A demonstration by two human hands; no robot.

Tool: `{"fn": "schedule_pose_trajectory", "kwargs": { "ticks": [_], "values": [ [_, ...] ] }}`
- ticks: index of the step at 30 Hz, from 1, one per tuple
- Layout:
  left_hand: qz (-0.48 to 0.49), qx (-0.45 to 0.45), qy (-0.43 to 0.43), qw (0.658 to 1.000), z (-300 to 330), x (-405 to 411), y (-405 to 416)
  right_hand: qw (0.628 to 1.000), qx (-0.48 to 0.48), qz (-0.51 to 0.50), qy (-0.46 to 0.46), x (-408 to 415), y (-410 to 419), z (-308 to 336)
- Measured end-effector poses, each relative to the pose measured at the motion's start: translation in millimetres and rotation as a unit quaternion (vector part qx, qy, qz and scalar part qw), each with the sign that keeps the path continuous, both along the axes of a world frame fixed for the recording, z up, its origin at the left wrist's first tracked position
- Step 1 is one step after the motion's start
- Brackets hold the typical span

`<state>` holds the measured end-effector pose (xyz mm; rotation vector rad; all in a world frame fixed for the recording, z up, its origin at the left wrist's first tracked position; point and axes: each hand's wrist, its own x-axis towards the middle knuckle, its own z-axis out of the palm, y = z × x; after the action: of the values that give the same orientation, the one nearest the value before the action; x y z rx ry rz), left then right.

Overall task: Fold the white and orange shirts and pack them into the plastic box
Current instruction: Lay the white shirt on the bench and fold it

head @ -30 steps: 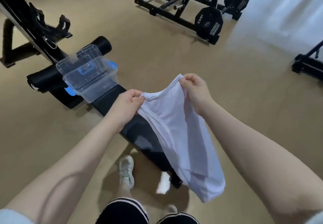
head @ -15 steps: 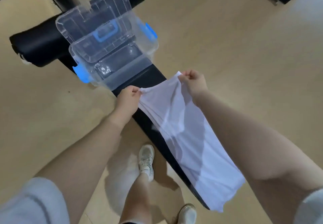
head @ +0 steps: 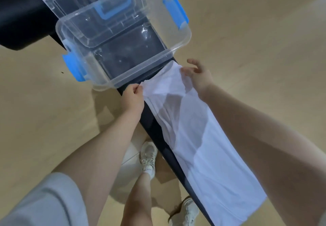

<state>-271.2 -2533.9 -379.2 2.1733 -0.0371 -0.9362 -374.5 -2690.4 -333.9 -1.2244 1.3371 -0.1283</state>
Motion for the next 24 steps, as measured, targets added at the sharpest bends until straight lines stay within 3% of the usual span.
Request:
{"fn": "schedule_pose_trajectory", "kwargs": {
  "ticks": [2,8,13,18,24],
  "values": [
    [0.052,0.01,0.035,0.998,-7,-2,1,1.0,0.019,0.013,0.009,-18,5,-6],
    [0.053,0.077,0.051,0.994,-1,-59,20,0.998,0.033,0.015,0.06,-111,27,-8],
    [0.017,0.036,0.06,0.997,-2,-160,64,0.989,0.042,0.114,0.085,-208,54,-3],
    [0.031,0.065,0.083,0.994,-8,-292,114,0.97,0.032,0.214,0.112,-309,86,-6],
    [0.056,0.094,0.087,0.99,-4,-413,151,0.909,-0.013,0.389,0.148,-401,134,-18]
  ]
}}
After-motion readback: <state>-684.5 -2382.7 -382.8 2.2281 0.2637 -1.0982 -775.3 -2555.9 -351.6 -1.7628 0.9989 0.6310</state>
